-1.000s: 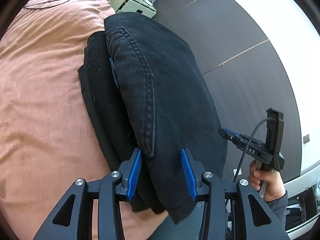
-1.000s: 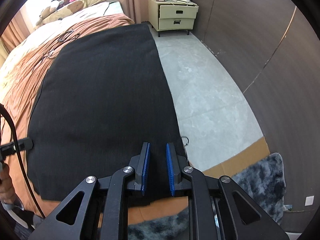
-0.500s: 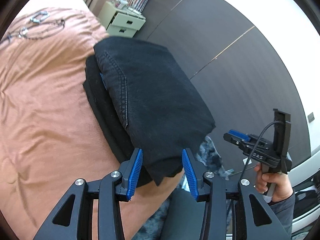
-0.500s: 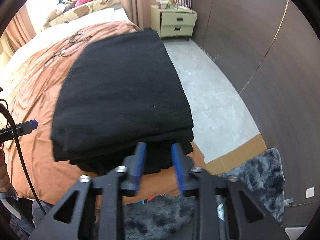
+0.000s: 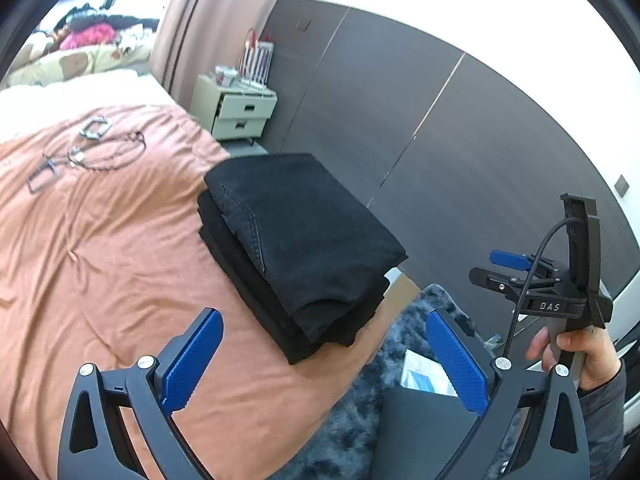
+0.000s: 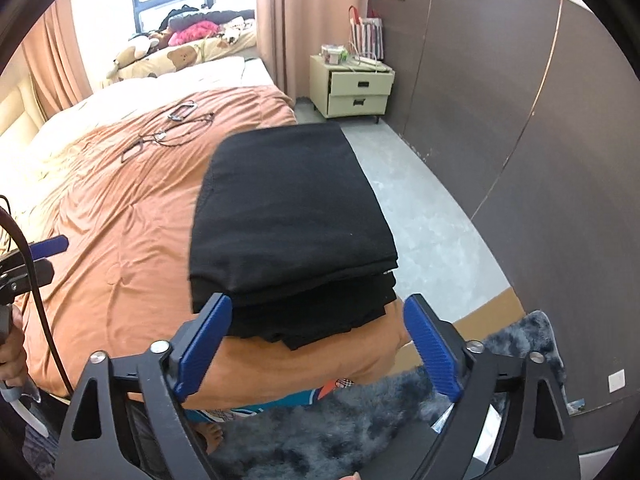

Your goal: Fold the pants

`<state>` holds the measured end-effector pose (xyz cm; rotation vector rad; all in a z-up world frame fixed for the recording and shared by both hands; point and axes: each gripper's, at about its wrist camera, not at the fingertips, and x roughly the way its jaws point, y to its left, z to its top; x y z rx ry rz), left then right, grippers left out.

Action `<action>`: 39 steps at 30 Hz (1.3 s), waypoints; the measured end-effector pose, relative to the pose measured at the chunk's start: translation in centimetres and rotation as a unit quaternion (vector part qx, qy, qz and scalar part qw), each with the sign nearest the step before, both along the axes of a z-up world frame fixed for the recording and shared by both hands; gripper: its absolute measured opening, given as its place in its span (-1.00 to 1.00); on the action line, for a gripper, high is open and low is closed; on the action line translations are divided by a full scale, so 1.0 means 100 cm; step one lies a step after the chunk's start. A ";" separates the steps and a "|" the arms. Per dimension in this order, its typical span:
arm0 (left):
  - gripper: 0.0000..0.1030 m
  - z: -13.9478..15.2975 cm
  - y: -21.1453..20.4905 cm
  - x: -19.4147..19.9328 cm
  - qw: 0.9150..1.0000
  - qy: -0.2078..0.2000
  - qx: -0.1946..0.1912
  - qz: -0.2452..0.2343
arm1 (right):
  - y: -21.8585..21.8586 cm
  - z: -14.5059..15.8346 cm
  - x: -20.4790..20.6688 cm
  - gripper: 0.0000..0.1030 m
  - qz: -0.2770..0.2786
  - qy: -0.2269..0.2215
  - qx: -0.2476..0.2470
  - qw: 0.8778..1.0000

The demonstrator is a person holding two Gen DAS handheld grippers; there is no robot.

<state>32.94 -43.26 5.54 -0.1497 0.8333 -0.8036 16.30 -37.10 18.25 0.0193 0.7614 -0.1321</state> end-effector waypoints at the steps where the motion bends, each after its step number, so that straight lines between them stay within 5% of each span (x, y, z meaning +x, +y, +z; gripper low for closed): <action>1: 0.99 0.004 0.004 -0.004 1.000 -0.003 0.002 0.000 | 0.003 0.001 -0.007 0.96 -0.002 -0.004 -0.001 1.000; 15: 0.99 0.053 0.077 -0.071 0.997 -0.071 0.002 0.040 | 0.054 0.022 -0.085 1.00 0.003 -0.053 -0.014 0.998; 24: 0.99 0.087 0.128 -0.130 0.987 -0.144 0.012 0.072 | 0.084 0.027 -0.138 1.00 0.018 -0.092 -0.002 0.996; 33: 0.99 0.104 0.174 -0.178 0.977 -0.190 0.006 0.094 | 0.117 0.010 -0.183 1.00 0.007 -0.120 0.000 0.993; 39: 0.99 0.101 0.199 -0.196 0.978 -0.184 0.008 0.103 | 0.143 -0.007 -0.205 1.00 -0.003 -0.142 0.009 0.990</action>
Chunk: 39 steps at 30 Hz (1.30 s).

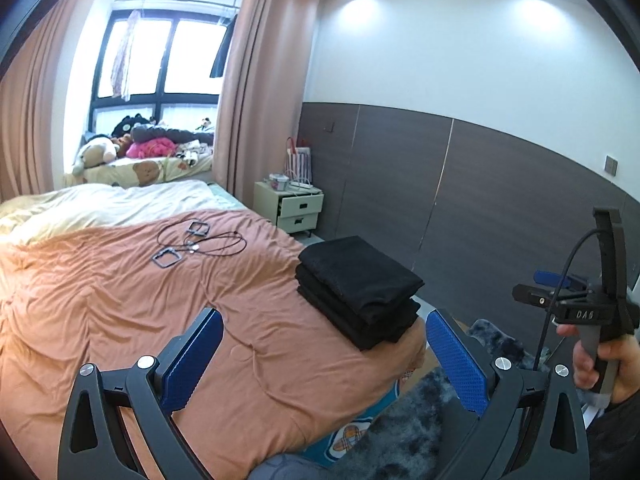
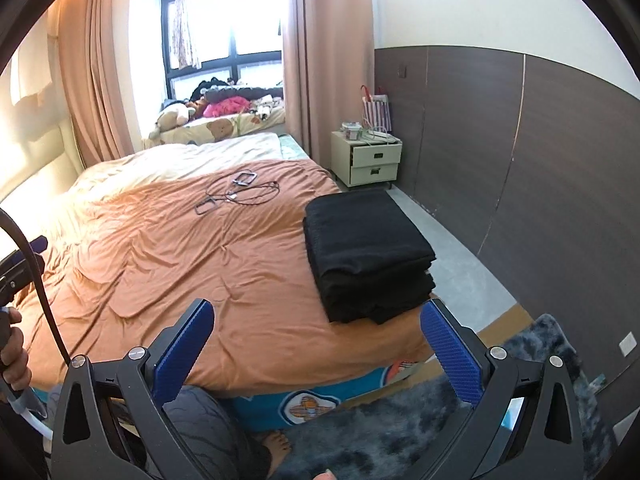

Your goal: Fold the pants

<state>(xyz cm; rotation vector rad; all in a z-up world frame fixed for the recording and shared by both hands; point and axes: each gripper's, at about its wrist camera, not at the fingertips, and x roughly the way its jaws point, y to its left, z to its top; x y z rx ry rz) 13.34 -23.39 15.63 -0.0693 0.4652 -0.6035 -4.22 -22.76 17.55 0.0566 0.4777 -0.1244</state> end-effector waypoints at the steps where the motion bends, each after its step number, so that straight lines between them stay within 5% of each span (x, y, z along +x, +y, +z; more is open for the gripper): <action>1: 0.99 -0.001 0.004 -0.003 1.000 0.001 -0.005 0.001 | 0.004 -0.004 -0.003 1.00 -0.005 -0.006 0.000 1.000; 11: 0.99 -0.019 0.037 -0.035 0.999 -0.013 0.007 0.039 | 0.046 -0.050 -0.036 1.00 -0.019 -0.041 0.016 0.999; 39: 0.99 -0.121 0.118 -0.110 0.990 0.000 0.063 0.126 | 0.133 -0.126 -0.044 1.00 -0.043 -0.034 0.029 0.998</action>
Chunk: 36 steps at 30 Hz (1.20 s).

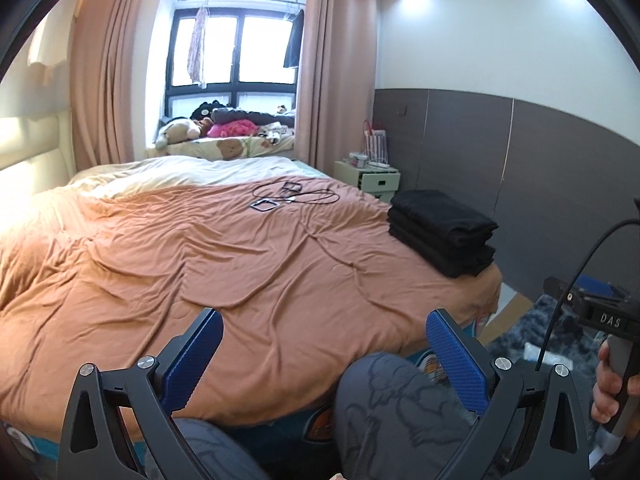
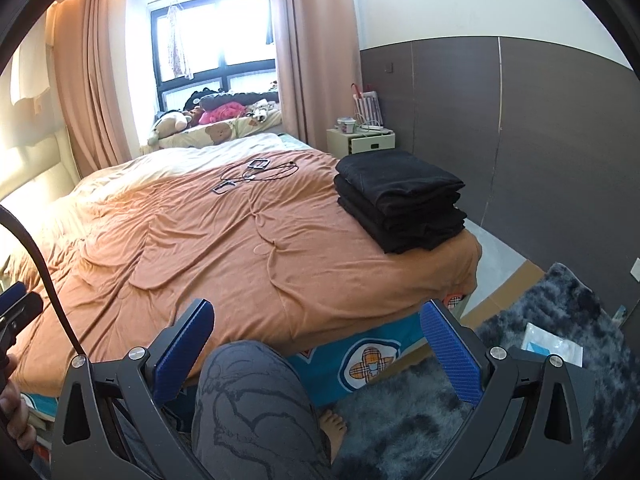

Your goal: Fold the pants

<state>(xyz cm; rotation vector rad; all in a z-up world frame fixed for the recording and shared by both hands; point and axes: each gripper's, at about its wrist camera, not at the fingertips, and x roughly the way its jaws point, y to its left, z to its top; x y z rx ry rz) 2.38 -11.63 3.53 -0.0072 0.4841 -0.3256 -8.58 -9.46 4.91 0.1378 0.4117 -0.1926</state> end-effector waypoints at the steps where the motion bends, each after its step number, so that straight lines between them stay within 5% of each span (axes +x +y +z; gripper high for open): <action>1: 0.99 -0.002 0.001 -0.003 1.000 0.001 0.003 0.002 | 0.002 -0.002 -0.001 1.00 -0.001 -0.001 -0.002 1.000; 36: 0.99 -0.033 0.015 -0.035 0.999 0.001 0.016 0.036 | 0.029 -0.036 -0.014 1.00 0.000 -0.008 -0.039 0.999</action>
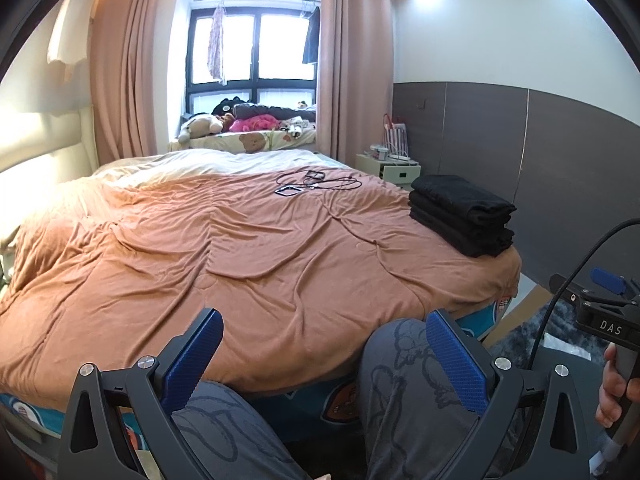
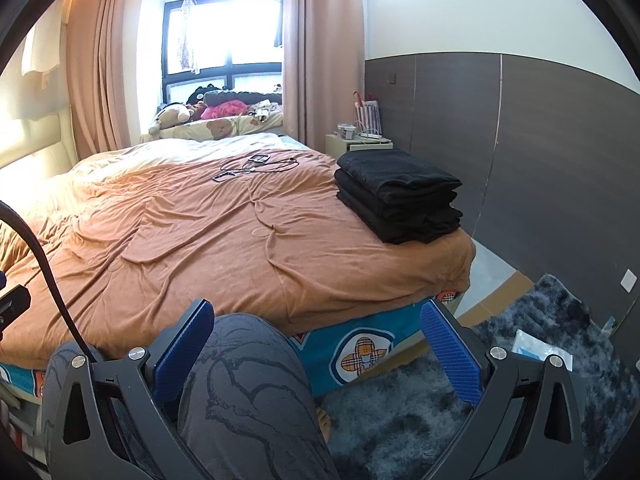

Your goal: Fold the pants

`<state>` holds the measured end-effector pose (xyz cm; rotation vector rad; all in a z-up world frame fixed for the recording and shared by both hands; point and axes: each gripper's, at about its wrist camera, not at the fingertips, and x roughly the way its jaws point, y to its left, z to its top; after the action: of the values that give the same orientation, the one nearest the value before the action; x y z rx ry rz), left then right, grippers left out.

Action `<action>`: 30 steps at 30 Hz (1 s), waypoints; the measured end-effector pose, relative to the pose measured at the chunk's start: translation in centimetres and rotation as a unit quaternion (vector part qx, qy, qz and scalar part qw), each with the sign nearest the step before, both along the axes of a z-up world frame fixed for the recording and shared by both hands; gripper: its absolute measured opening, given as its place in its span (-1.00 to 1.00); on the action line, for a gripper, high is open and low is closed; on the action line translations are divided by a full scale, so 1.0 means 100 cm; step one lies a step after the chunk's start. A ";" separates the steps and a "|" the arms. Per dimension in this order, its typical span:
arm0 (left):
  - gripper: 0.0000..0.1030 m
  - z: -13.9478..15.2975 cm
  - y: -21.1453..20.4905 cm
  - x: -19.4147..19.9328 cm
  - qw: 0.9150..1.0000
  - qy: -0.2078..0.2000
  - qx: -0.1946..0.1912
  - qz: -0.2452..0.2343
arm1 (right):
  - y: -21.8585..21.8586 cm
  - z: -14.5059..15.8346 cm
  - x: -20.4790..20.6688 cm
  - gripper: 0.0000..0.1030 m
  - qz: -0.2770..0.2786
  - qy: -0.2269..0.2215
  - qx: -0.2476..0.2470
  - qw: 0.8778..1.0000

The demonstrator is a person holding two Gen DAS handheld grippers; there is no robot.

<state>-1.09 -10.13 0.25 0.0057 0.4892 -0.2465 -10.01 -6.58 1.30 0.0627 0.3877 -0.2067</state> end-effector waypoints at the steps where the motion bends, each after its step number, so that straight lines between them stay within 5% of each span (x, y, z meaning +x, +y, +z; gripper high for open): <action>1: 0.99 0.000 0.000 -0.001 1.000 0.000 0.000 0.000 | 0.000 0.000 0.000 1.00 0.000 -0.001 -0.001 1.000; 30: 0.99 0.004 0.003 -0.006 1.000 -0.005 -0.005 0.005 | -0.002 0.000 -0.002 1.00 0.002 -0.009 -0.007 1.000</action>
<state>-1.71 -9.80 0.65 -0.0053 0.4782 -0.2395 -10.17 -6.75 1.31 0.0501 0.3678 -0.2057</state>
